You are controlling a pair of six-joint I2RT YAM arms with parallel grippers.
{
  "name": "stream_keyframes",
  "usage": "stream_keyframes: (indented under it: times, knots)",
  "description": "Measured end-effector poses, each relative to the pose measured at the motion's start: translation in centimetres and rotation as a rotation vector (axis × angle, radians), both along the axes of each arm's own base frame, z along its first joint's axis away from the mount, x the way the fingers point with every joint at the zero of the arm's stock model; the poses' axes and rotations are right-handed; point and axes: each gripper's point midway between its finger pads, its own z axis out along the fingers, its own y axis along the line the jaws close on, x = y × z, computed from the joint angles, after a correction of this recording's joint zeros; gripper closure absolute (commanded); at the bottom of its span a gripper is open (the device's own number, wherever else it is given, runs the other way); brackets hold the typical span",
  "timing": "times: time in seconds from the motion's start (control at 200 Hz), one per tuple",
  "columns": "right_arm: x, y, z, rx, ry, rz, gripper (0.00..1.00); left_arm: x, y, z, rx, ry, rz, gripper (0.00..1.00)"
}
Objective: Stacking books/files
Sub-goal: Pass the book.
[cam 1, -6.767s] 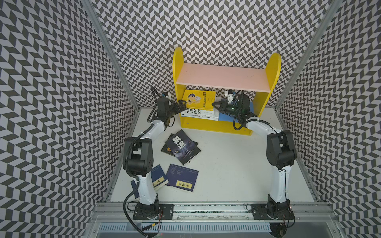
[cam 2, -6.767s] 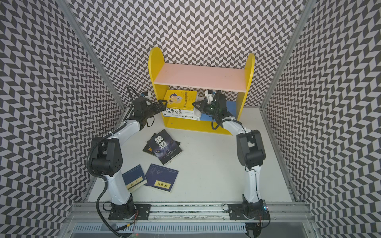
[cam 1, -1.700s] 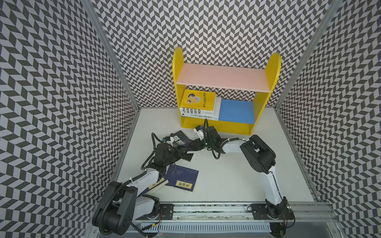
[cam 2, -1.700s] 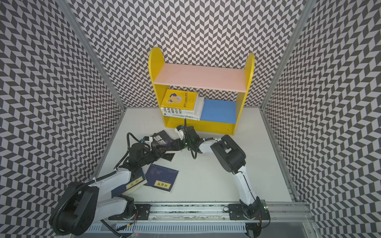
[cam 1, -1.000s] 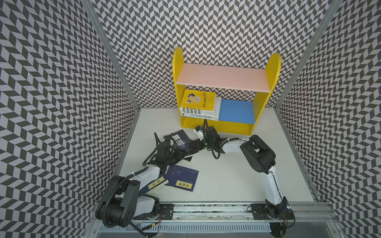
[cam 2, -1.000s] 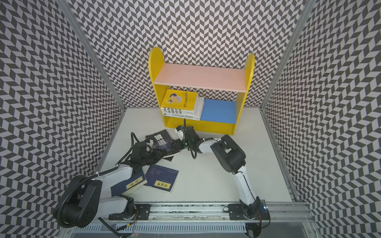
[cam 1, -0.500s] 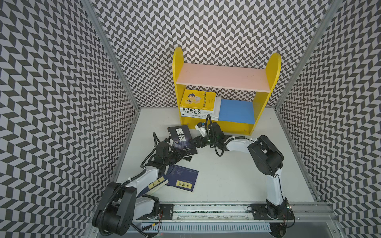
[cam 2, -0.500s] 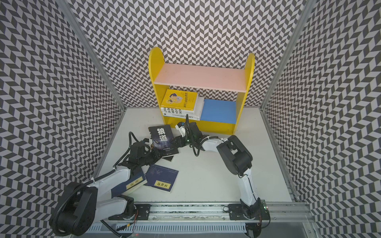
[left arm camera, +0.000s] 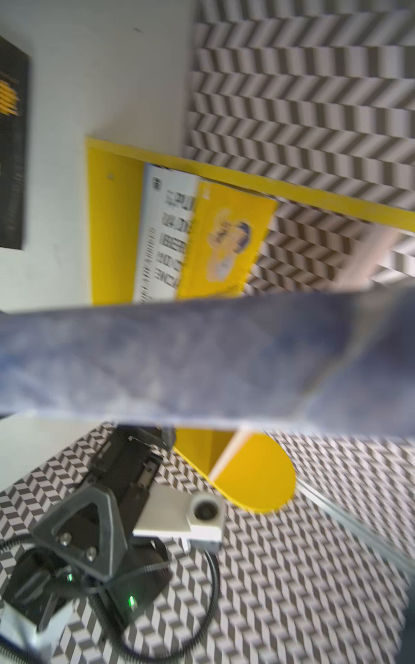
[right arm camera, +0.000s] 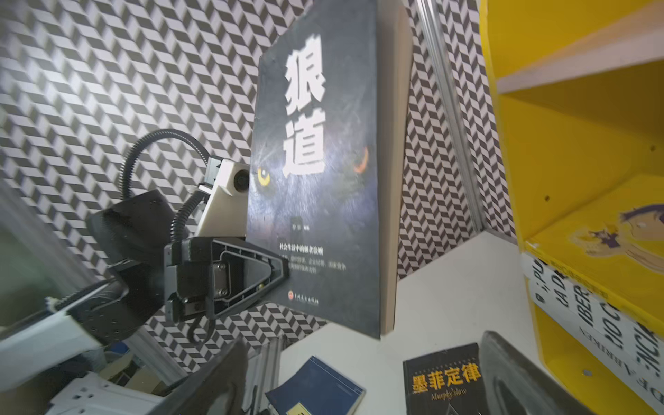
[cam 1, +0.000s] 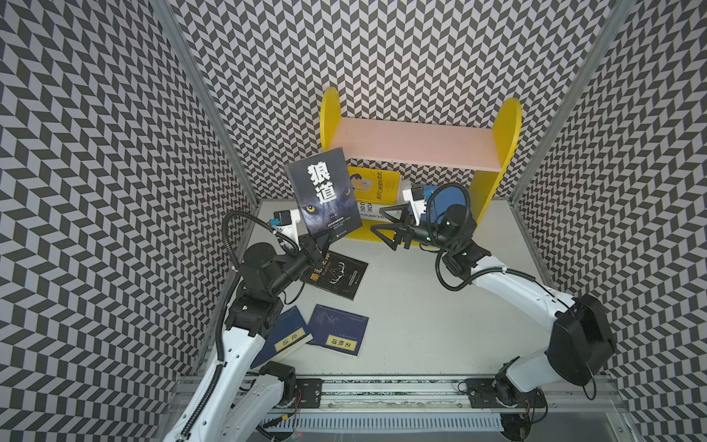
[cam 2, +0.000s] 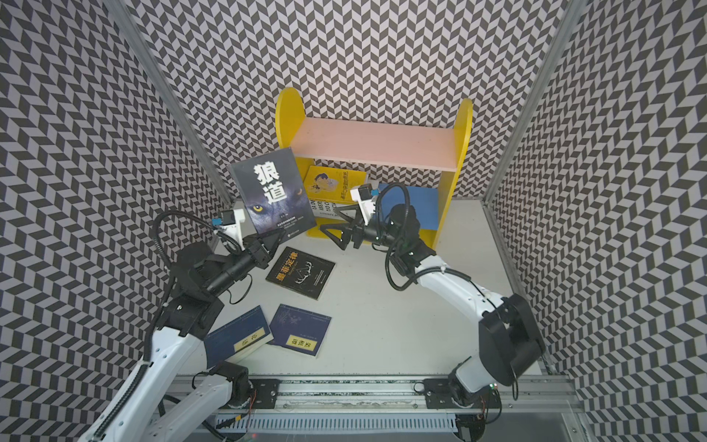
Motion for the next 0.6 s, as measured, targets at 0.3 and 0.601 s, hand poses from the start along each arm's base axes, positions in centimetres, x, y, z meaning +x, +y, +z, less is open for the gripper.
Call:
stream_keyframes:
  times: [0.3, 0.601]
  knots:
    - [-3.4, -1.2, 4.4, 0.172, -0.037, 0.16, 0.0, -0.9, -2.6, 5.5, -0.112, -0.197, -0.19, 1.0]
    - [-3.5, -0.8, 6.8, 0.246, -0.053, 0.232, 0.0, -2.4, -5.6, 6.8, -0.18, -0.241, -0.36, 1.0]
